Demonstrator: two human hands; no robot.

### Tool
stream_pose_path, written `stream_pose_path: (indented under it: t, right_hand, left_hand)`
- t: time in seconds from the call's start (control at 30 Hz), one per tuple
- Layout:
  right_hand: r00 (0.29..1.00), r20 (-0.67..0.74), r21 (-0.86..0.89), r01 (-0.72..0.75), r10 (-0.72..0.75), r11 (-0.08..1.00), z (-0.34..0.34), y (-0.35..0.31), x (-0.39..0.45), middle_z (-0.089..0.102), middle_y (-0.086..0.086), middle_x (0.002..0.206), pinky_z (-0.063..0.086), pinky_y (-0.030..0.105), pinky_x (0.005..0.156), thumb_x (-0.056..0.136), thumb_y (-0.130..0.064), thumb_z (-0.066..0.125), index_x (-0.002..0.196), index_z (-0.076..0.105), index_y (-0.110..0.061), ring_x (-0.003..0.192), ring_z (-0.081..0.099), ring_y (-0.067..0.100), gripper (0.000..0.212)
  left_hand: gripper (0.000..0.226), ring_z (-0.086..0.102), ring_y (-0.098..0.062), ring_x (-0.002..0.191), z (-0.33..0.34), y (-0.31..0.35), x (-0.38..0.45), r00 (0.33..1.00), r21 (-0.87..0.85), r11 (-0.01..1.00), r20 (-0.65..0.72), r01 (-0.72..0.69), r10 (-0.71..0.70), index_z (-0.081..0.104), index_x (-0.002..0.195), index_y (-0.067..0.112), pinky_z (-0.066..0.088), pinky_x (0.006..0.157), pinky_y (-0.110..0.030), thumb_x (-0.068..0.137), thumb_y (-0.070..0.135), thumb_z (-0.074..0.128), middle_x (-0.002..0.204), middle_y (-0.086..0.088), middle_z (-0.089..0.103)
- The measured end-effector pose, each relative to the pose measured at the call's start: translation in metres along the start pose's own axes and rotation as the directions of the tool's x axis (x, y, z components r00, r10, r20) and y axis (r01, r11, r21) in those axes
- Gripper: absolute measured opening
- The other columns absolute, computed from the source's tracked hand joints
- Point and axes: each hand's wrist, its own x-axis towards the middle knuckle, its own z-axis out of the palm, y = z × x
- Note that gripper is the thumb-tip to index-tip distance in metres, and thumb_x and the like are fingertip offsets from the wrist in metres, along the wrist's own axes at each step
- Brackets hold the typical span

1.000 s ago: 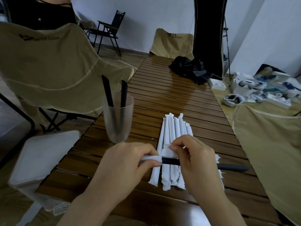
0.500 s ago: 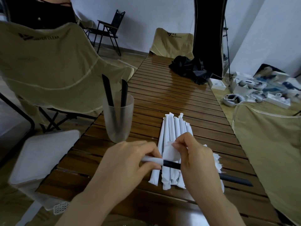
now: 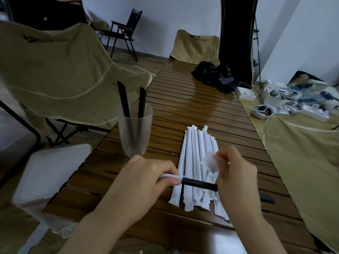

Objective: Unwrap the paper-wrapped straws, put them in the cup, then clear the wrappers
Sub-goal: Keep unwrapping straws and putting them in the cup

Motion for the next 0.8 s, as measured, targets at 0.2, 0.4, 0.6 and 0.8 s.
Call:
stream_pose_path:
  t: [0.2, 0.4, 0.6, 0.8]
  right_hand:
    - [0.984, 0.098, -0.268, -0.117, 0.147, 0.956, -0.005, 0.021, 0.003, 0.066, 0.003, 0.075, 0.051, 0.03, 0.052, 0.092, -0.023, 0.057, 0.101, 0.065, -0.02, 0.057, 0.061, 0.018, 0.012]
    - [0.941, 0.236, -0.228, -0.189, 0.243, 0.955, 0.002, 0.025, 0.003, 0.066, 0.006, 0.105, 0.057, 0.034, 0.069, 0.083, 0.009, 0.055, 0.12, 0.053, -0.015, 0.088, 0.064, 0.021, 0.044]
    - [0.863, 0.481, 0.046, 0.151, -0.155, 0.987, -0.007, -0.013, -0.001, 0.06, -0.02, 0.105, 0.046, 0.012, 0.08, 0.09, -0.034, 0.059, 0.117, 0.054, -0.039, 0.092, 0.057, -0.002, 0.028]
    - [0.791, 0.536, 0.014, 0.34, -0.294, 0.94, 0.005, -0.017, -0.007, 0.067, -0.014, 0.105, 0.047, 0.013, 0.081, 0.094, -0.027, 0.056, 0.112, 0.065, -0.033, 0.095, 0.061, 0.005, 0.021]
  left_hand:
    - [0.023, 0.056, 0.008, 0.083, 0.004, -0.01, -0.004, 0.995, 0.01, 0.995, -0.004, 0.102, -0.102, 0.062, 0.101, 0.044, 0.042, 0.074, -0.01, 0.088, 0.055, 0.048, 0.084, 0.025, 0.061]
    - [0.019, 0.054, 0.0, 0.09, 0.007, -0.014, -0.004, 0.985, 0.042, 0.986, 0.049, 0.163, -0.165, 0.059, 0.108, 0.043, 0.048, 0.084, -0.024, 0.092, 0.048, 0.05, 0.091, 0.022, 0.061]
    - [0.019, 0.057, 0.004, 0.086, 0.005, -0.013, -0.001, 0.973, -0.024, 0.979, 0.115, 0.203, -0.199, 0.057, 0.112, 0.041, 0.047, 0.076, -0.012, 0.095, 0.038, 0.051, 0.095, 0.02, 0.061]
    - [0.015, 0.056, 0.007, 0.083, 0.003, -0.012, -0.001, 0.972, -0.078, 0.972, 0.089, 0.223, -0.215, 0.055, 0.108, 0.043, 0.043, 0.069, -0.009, 0.094, 0.043, 0.05, 0.092, 0.022, 0.058]
